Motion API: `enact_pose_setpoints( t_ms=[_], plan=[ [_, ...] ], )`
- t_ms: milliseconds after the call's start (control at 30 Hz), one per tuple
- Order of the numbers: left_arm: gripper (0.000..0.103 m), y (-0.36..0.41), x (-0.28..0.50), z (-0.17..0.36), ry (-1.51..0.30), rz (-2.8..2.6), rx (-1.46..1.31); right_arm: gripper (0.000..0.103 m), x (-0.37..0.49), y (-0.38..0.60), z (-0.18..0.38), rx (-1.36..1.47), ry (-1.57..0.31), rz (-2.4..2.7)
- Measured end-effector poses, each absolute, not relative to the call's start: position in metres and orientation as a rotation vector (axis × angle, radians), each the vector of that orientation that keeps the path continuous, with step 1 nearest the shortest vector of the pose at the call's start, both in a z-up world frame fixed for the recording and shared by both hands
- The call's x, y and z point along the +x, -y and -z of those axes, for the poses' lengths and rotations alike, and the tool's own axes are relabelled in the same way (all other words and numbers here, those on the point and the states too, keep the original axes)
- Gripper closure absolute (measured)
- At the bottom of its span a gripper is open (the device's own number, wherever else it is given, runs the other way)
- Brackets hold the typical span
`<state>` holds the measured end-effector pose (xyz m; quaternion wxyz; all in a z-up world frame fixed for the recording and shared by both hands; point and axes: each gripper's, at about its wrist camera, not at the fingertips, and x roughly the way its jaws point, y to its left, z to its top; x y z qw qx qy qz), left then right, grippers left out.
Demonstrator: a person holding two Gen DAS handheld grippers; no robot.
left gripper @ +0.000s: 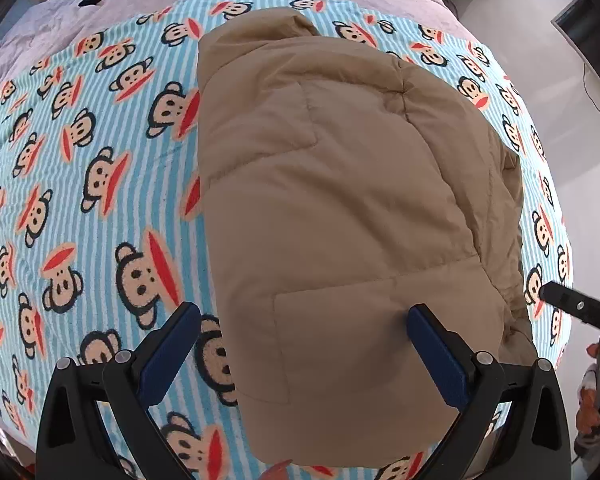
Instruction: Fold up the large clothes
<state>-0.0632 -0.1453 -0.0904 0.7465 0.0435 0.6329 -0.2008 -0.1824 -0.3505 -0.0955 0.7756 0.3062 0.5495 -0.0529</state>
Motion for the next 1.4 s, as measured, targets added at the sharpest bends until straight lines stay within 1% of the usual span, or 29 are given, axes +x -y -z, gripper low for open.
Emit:
enact_pose_setpoints(
  t_ms=[67, 133, 200, 233, 700, 800, 867, 933, 1067, 1200, 1400],
  plan=[
    [0.0, 0.146, -0.062, 0.092, -1.388, 0.441, 0.095, 0.019, -0.183, 0.356, 0.096, 0.67, -1.176, 0.121],
    [0.0, 0.146, -0.061, 0.093, -1.391, 0.441, 0.096, 0.015, -0.183, 0.36, 0.1, 0.684, -1.184, 0.118],
    [0.0, 0.146, -0.059, 0.094, -1.392, 0.437, 0.095, 0.002, -0.181, 0.362, 0.105, 0.702, -1.192, 0.109],
    [0.0, 0.146, -0.058, 0.095, -1.396, 0.435, 0.093, 0.0, -0.18, 0.362, 0.107, 0.699, -1.196, 0.103],
    [0.0, 0.126, -0.037, 0.107, -1.458, 0.456, -0.031, 0.0, -0.162, 0.372, 0.139, 0.72, -1.249, 0.025],
    [0.0, 0.119, -0.027, 0.108, -1.466, 0.483, -0.075, 0.0, -0.155, 0.382, 0.147, 0.77, -1.281, 0.032],
    [0.0, 0.11, -0.018, 0.112, -1.48, 0.524, -0.151, 0.0, -0.153, 0.392, 0.152, 0.862, -1.259, 0.001],
    [0.0, 0.099, -0.008, 0.12, -1.509, 0.591, -0.262, 0.0, -0.148, 0.397, 0.154, 0.921, -1.231, -0.055],
    [0.0, 0.088, 0.0, 0.133, -1.532, 0.687, -0.377, 0.0, -0.132, 0.395, 0.154, 0.903, -1.237, -0.139],
    [0.0, 0.083, 0.007, 0.144, -1.535, 0.741, -0.437, 0.0, -0.115, 0.389, 0.156, 0.857, -1.267, -0.181],
    [0.0, 0.082, 0.02, 0.179, -1.569, 0.764, -0.496, 0.0, -0.091, 0.388, 0.183, 0.86, -1.293, -0.218]
  ],
)
